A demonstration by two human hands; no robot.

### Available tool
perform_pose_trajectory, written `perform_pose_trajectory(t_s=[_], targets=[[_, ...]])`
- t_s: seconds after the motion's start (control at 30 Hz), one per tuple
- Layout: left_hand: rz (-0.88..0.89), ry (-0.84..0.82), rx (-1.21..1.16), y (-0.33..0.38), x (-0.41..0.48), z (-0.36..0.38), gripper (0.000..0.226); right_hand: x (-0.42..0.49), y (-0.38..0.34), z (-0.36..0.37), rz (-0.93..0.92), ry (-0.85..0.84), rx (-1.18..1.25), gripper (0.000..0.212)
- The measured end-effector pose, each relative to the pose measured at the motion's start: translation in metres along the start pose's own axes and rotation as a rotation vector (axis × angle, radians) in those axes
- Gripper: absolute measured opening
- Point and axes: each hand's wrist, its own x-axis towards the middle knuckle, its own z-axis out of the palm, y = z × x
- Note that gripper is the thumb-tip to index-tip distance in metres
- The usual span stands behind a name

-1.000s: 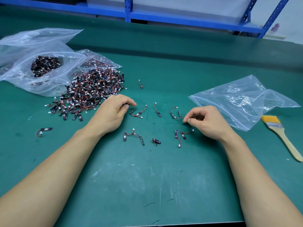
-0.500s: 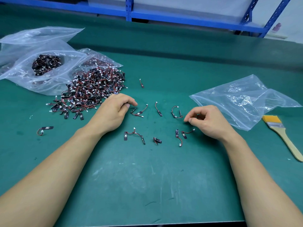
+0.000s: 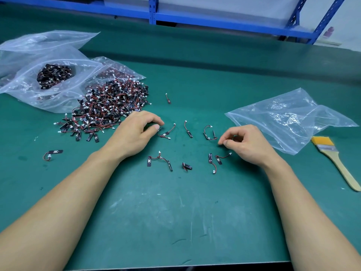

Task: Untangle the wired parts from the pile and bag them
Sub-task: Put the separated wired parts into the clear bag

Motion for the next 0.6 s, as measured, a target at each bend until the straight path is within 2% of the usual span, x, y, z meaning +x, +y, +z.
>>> perform_pose_trajectory(t_s=[0.03, 0.17, 0.23, 0.3, 0.43, 0.53, 0.6], targets=[[-0.003, -0.044, 0.008, 0.002, -0.001, -0.002, 0.028, 0.000, 0.000, 0.000, 0.002, 0.002, 0.003, 0.028], [0.010, -0.300, 0.058, 0.019, -0.014, 0.000, 0.110, 0.001, 0.003, 0.000, 0.015, 0.016, 0.035, 0.026], [0.065, -0.367, 0.162, 0.027, -0.018, 0.009, 0.129, 0.002, 0.004, 0.000, 0.015, 0.023, 0.062, 0.021], [0.118, -0.376, 0.229, 0.036, -0.017, 0.020, 0.136, 0.003, 0.004, 0.001, 0.015, 0.030, 0.098, 0.018], [0.262, -0.346, 0.203, 0.063, -0.006, 0.049, 0.136, 0.006, 0.005, 0.004, 0.030, 0.041, 0.138, 0.031], [0.298, -0.338, 0.216, 0.087, 0.008, 0.073, 0.126, 0.008, 0.006, 0.004, 0.044, 0.067, 0.181, 0.037], [0.292, -0.306, 0.217, 0.095, 0.018, 0.080, 0.108, 0.008, 0.006, 0.005, 0.035, 0.092, 0.185, 0.039]])
